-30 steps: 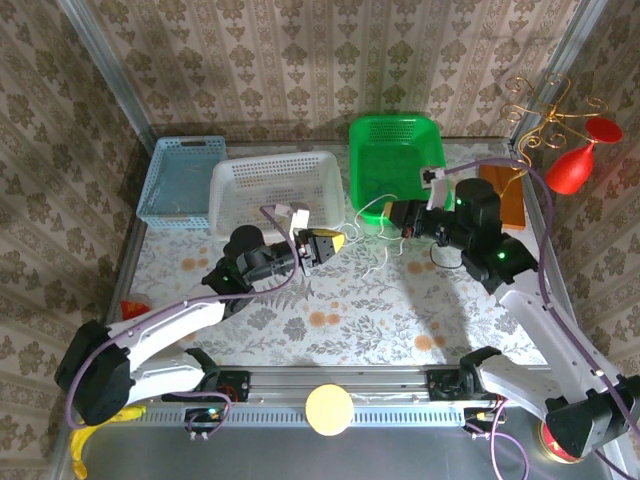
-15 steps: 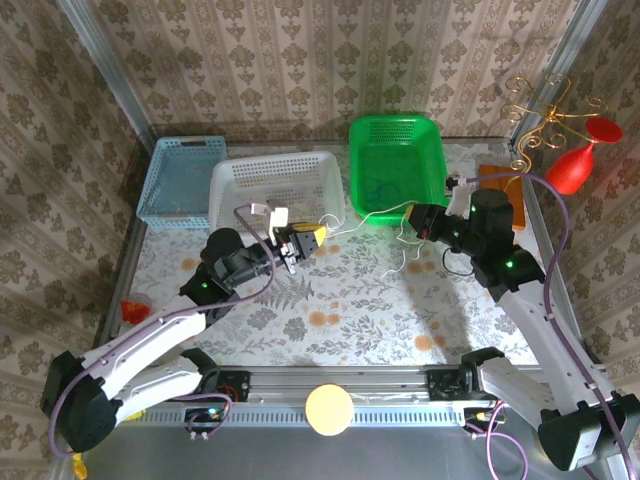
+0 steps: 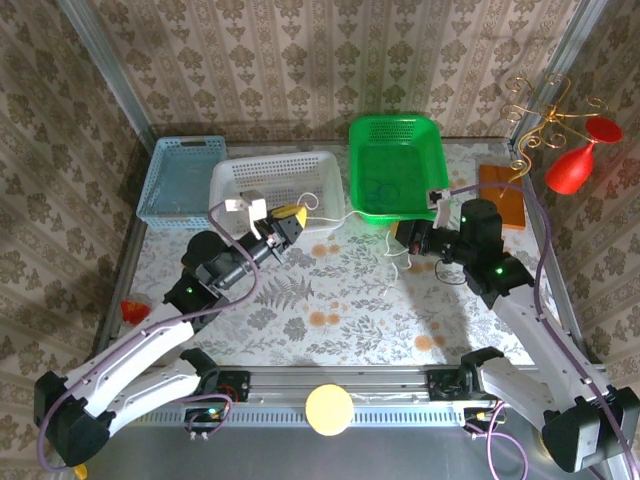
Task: Untangle the cables
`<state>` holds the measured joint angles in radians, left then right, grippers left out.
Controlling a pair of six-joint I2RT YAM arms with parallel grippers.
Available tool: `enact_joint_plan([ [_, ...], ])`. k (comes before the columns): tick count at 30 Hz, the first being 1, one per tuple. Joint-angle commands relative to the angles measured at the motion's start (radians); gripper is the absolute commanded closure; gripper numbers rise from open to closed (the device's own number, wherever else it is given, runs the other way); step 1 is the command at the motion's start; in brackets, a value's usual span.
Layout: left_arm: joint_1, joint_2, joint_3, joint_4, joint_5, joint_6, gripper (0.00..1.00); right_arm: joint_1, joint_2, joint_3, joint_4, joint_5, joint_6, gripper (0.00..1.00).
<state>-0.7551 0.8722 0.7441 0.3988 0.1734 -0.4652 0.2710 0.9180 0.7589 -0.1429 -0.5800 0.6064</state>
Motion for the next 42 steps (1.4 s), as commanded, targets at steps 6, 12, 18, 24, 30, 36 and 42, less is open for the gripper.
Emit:
enact_joint_plan([
  [6, 0.055, 0.12, 0.276, -0.106, 0.026, 0.124, 1.0, 0.072, -0.002, -0.06, 0.097, -0.011, 0.046, 0.87],
  [12, 0.14, 0.194, 0.46, -0.231, 0.041, 0.225, 1.0, 0.082, -0.018, -0.028, 0.029, 0.011, 0.019, 0.42],
  [18, 0.309, 0.252, 0.627, -0.312, 0.056, 0.295, 1.0, 0.082, -0.038, -0.006, -0.022, 0.041, 0.003, 0.34],
  [24, 0.519, 0.334, 0.773, -0.334, 0.034, 0.327, 1.0, 0.081, -0.024, 0.013, -0.044, 0.048, -0.006, 0.32],
  [30, 0.69, 0.435, 0.881, -0.283, 0.021, 0.311, 1.0, 0.077, -0.006, 0.04, -0.084, 0.049, -0.026, 0.32],
  [36, 0.816, 0.556, 0.985, -0.256, 0.034, 0.291, 1.0, 0.069, 0.017, 0.045, -0.097, 0.047, -0.031, 0.32],
  [42, 0.912, 0.659, 1.003, -0.24, 0.04, 0.308, 1.0, 0.053, 0.04, 0.046, -0.106, 0.043, -0.038, 0.31],
])
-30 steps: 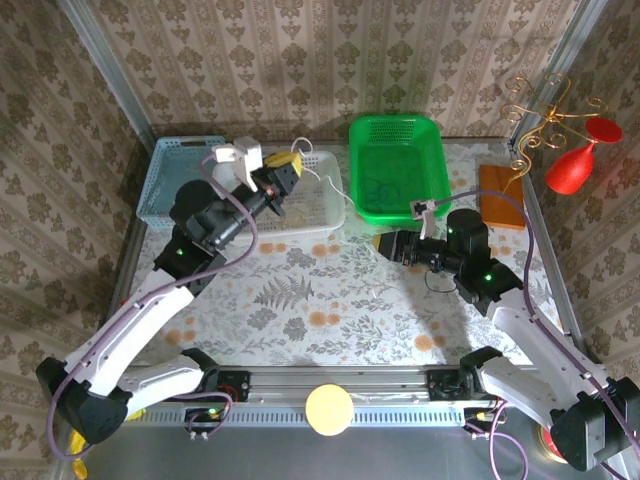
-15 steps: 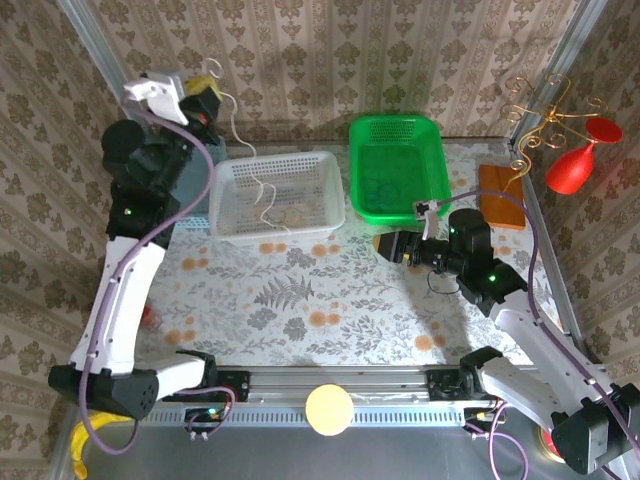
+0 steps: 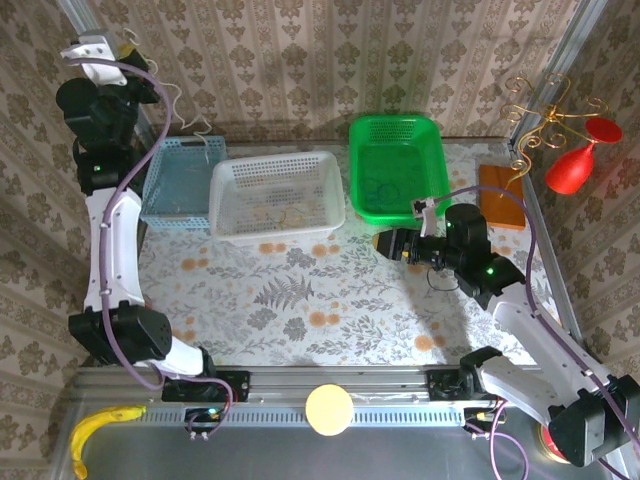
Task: Untangle the cables
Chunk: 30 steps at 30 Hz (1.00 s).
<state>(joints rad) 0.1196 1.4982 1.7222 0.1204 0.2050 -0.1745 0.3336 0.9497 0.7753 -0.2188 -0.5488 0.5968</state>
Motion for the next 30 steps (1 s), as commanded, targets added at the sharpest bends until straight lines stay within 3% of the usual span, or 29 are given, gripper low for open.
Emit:
enact_joint_plan([
  [1, 0.052, 0.047, 0.019, 0.043, 0.014, 0.013, 1.0, -0.012, 0.012, 0.031, -0.033, 0.011, -0.029, 0.31],
  [6, 0.103, 0.12, -0.033, 0.055, 0.044, 0.003, 1.0, -0.028, 0.027, 0.029, -0.042, 0.009, -0.04, 0.31],
  [18, 0.106, 0.17, -0.369, 0.138, 0.122, -0.048, 0.99, -0.041, 0.019, 0.019, -0.03, 0.019, -0.029, 0.31],
  [19, 0.106, 0.173, -0.368, 0.125, 0.13, -0.047, 0.93, -0.041, 0.017, 0.025, -0.035, 0.019, -0.032, 0.31],
  [22, 0.104, 0.173, -0.334, 0.068, 0.158, -0.049, 0.45, -0.041, 0.012, 0.039, -0.045, 0.021, -0.036, 0.31],
  [25, 0.094, 0.153, -0.278, -0.007, 0.174, -0.039, 0.08, -0.041, 0.0, 0.044, -0.051, 0.021, -0.037, 0.31],
  [26, 0.092, 0.142, -0.262, -0.029, 0.185, -0.038, 0.0, -0.041, -0.006, 0.042, -0.053, 0.022, -0.037, 0.31],
  [30, 0.081, 0.086, -0.243, -0.077, 0.221, -0.054, 0.0, -0.042, -0.03, 0.036, -0.059, 0.024, -0.034, 0.29],
])
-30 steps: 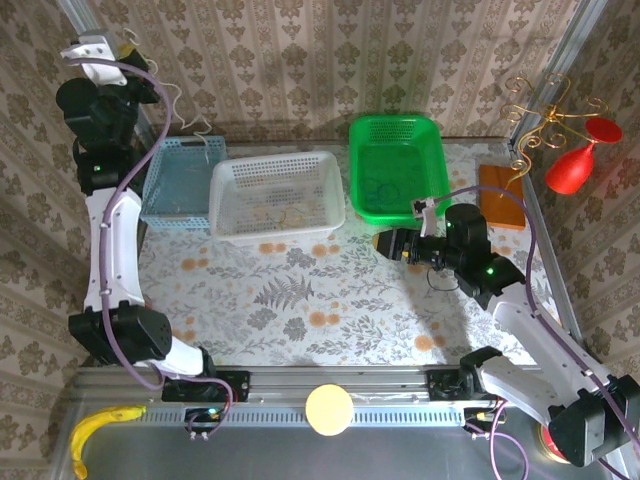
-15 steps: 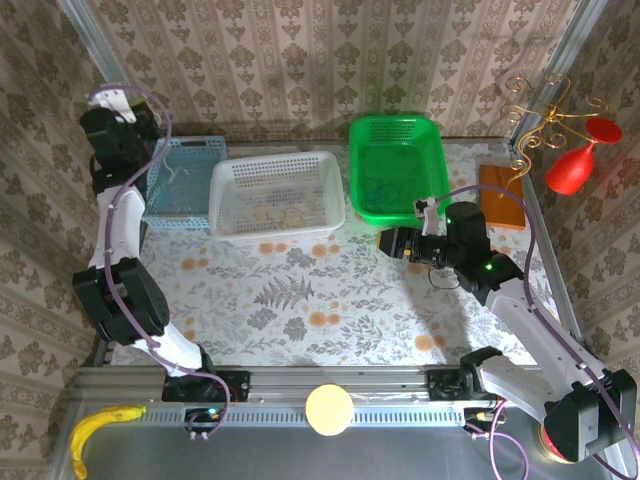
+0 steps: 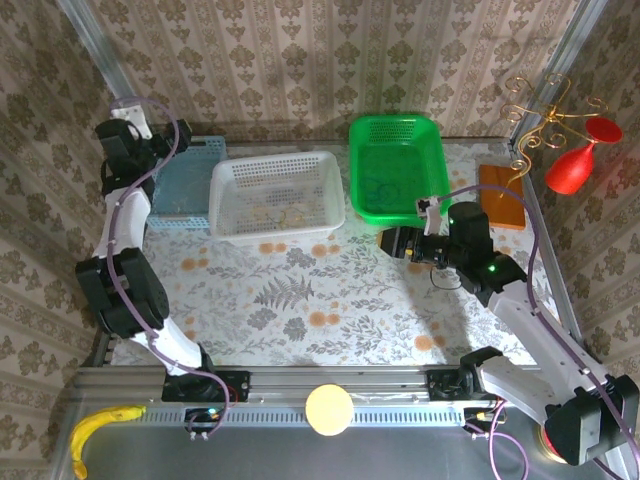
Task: Untangle the cables
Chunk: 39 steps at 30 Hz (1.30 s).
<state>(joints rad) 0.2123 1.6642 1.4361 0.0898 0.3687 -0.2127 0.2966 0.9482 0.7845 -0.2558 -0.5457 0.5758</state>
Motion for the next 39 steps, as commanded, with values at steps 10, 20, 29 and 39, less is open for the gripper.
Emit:
enact_joint_plan([
  [10, -0.135, -0.301, -0.069, -0.284, 0.1, -0.079, 0.0, -0.006, -0.046, 0.022, -0.039, 0.047, -0.006, 0.28],
  [20, -0.421, -0.488, -0.382, -0.397, -0.028, -0.104, 0.0, -0.006, -0.016, 0.047, -0.05, 0.117, 0.009, 0.25],
  [29, -0.505, -0.41, -0.507, -0.303, -0.163, -0.181, 0.0, -0.006, 0.096, 0.071, -0.044, 0.239, -0.002, 0.25],
  [39, -0.424, -0.374, -0.443, -0.445, -0.45, -0.369, 0.0, -0.01, 0.129, 0.145, -0.133, 0.447, 0.055, 0.24],
])
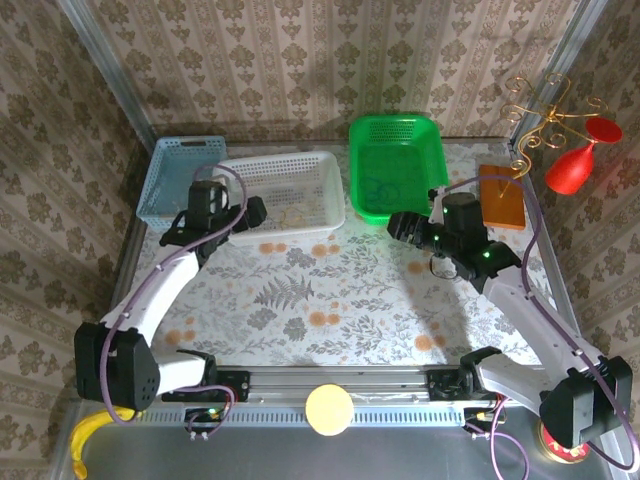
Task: Untangle the cables
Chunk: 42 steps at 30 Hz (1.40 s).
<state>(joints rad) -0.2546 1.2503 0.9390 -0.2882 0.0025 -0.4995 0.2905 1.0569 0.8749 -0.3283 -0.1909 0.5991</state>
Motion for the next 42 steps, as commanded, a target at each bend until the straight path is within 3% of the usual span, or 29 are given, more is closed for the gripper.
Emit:
enact_joint_plan([
  [1, 0.06, 0.074, 0.079, -0.09, -0.076, -0.08, 0.0, -0.005, 0.031, 0.066, -0.073, 0.095, 0.038, 0.24],
  [9, 0.066, 0.245, 0.148, -0.112, -0.06, -0.075, 0.0, -0.005, 0.156, 0.17, -0.163, 0.121, 0.086, 0.24],
  [23, 0.007, 0.416, 0.241, 0.04, 0.114, -0.09, 0.0, -0.007, 0.271, 0.328, -0.235, 0.125, 0.062, 0.24],
  [30, 0.018, 0.334, 0.331, -0.095, 0.104, -0.036, 0.0, -0.008, 0.306, 0.333, -0.214, 0.094, 0.061, 0.24],
  [42, -0.012, 0.485, 0.429, 0.009, 0.307, -0.088, 0.0, -0.008, 0.365, 0.322, -0.159, 0.038, 0.068, 0.25],
])
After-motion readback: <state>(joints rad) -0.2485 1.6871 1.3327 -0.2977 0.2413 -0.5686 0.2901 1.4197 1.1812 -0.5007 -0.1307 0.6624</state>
